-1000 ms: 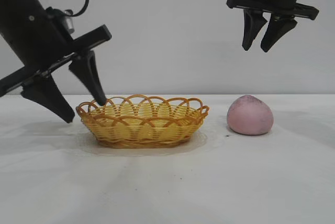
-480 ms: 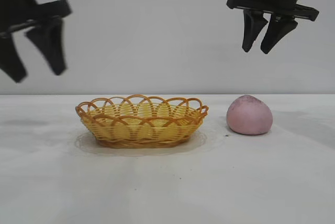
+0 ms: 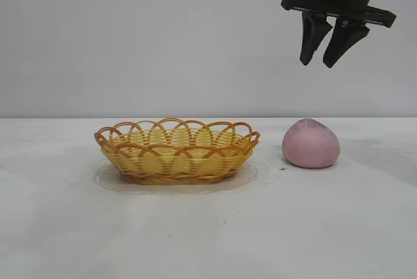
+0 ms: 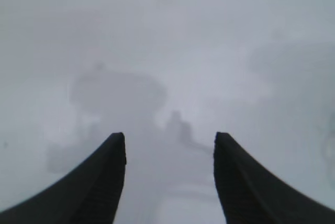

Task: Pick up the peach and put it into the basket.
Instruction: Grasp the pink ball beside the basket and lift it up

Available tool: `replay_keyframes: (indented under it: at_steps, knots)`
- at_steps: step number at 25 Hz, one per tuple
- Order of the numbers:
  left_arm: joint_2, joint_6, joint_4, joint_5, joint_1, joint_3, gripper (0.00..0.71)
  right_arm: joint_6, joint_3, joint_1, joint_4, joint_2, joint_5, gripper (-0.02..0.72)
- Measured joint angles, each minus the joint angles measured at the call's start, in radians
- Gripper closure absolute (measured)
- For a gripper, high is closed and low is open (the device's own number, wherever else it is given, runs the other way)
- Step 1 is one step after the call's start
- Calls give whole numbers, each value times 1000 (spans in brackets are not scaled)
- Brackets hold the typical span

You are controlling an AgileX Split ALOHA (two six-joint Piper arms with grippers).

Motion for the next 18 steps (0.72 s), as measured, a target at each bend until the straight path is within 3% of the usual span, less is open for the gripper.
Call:
replay_keyframes:
  at_steps: [3, 8, 18]
  knots:
    - [-153, -17, 2, 35, 0, 0, 340, -6, 0, 0, 14, 0, 9, 390]
    - [-431, -32, 53, 206, 0, 47, 340, -13, 0, 0, 26, 0, 11, 390]
    - [-1035, -144, 130, 460, 0, 414, 340, -69, 0, 1, 100, 0, 13, 390]
